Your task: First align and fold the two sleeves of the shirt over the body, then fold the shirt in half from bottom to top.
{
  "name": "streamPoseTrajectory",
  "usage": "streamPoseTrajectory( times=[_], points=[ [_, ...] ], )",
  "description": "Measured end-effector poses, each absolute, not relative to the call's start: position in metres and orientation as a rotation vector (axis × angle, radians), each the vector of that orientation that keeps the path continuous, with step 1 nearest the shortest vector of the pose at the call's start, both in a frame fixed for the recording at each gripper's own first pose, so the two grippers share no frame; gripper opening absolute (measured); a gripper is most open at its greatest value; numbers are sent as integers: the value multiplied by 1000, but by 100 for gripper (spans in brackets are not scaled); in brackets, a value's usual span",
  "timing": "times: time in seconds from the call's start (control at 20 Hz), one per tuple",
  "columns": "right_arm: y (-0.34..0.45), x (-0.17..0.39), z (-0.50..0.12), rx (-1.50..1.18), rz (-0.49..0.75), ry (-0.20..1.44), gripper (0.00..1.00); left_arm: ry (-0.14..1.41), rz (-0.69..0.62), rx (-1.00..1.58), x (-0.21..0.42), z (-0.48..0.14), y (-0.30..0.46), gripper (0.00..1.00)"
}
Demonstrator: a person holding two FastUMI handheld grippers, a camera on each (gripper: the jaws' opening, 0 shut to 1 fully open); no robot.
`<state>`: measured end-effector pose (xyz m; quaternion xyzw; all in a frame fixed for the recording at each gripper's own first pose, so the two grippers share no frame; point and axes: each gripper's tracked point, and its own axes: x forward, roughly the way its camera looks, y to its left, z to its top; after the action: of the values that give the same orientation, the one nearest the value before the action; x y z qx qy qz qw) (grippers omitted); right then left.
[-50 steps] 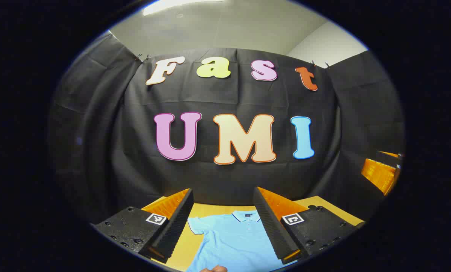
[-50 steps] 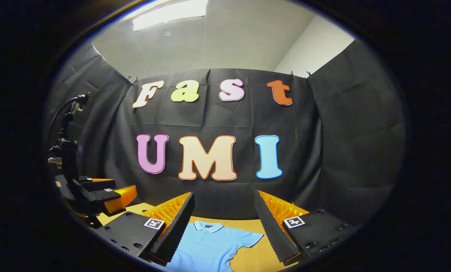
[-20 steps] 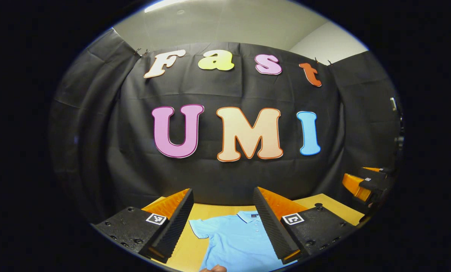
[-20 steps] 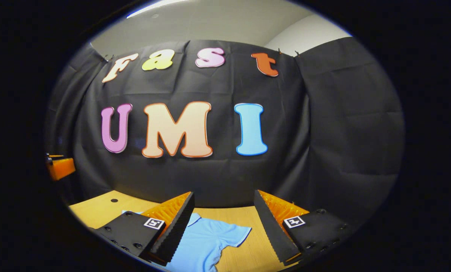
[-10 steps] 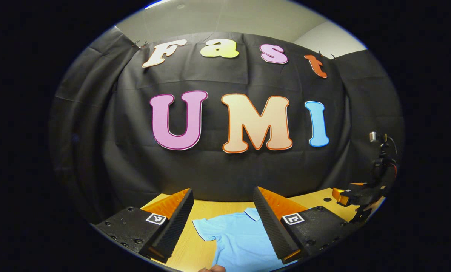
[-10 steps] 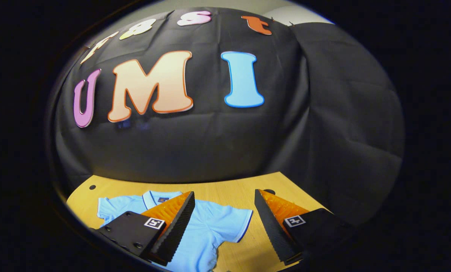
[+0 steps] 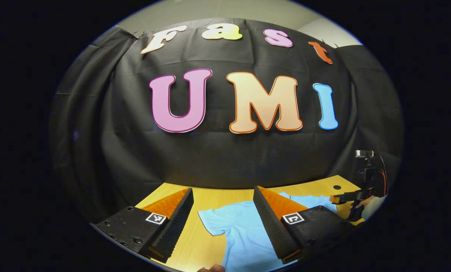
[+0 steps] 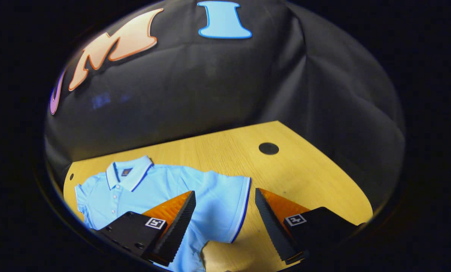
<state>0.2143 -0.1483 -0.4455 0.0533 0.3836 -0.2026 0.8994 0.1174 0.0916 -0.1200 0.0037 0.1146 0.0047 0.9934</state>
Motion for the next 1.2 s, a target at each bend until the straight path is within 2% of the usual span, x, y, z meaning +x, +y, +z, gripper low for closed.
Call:
streamPoseTrajectory(
  times=[0.25,0.4,0.55,0.75,0.8,0.95,1.0,1.2],
  points=[
    [-158,210,-476,127,-465,861,96,268,31,7,119,-134,100,96],
    [-157,210,-487,102,-446,884,98,291,40,-8,117,-141,103,96],
    [-149,213,-483,95,-400,862,83,305,45,-31,118,-148,102,96],
    [-134,216,-477,74,-366,842,11,329,51,-49,116,-156,105,96],
    [-131,217,-477,89,-357,843,3,330,53,-52,115,-157,106,96],
    [-119,223,-468,162,-342,834,0,333,62,-54,114,-159,110,96],
    [-111,229,-458,185,-329,810,3,334,65,-54,115,-159,111,96],
    [-59,252,-425,243,-223,736,3,348,82,-53,113,-165,119,96]
  ],
)
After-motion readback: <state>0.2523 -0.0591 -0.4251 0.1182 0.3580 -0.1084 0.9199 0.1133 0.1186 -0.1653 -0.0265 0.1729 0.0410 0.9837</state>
